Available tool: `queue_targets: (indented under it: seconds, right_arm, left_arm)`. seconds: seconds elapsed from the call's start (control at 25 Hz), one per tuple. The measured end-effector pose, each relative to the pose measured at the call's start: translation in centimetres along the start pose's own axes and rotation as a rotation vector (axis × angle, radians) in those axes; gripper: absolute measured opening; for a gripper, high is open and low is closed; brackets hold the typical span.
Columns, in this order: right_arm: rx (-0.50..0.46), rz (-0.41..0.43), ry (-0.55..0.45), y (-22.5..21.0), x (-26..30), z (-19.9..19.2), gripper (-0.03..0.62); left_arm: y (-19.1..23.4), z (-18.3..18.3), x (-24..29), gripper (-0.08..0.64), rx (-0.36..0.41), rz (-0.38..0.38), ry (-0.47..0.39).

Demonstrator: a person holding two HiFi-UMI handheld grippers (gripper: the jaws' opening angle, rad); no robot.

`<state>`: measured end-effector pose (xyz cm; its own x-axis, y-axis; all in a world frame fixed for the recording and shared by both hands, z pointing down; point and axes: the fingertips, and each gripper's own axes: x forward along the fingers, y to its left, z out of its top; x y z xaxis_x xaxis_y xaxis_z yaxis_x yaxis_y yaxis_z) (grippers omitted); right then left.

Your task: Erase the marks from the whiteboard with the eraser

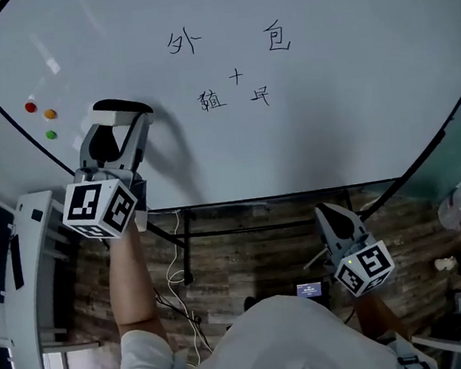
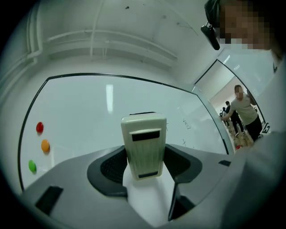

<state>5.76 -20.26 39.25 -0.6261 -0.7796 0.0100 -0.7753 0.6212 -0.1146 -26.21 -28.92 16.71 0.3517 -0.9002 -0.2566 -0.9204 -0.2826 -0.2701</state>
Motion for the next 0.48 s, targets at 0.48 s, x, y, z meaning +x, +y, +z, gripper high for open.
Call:
queue_targets:
  seconds: [0.48]
  right_arm:
    - [0.019,0.004,0.01,-2.5,-0.9,-0.4,0.026]
  left_arm:
    - [0.6,4.1,6.1,0.258,0.154,0.135,-0.019]
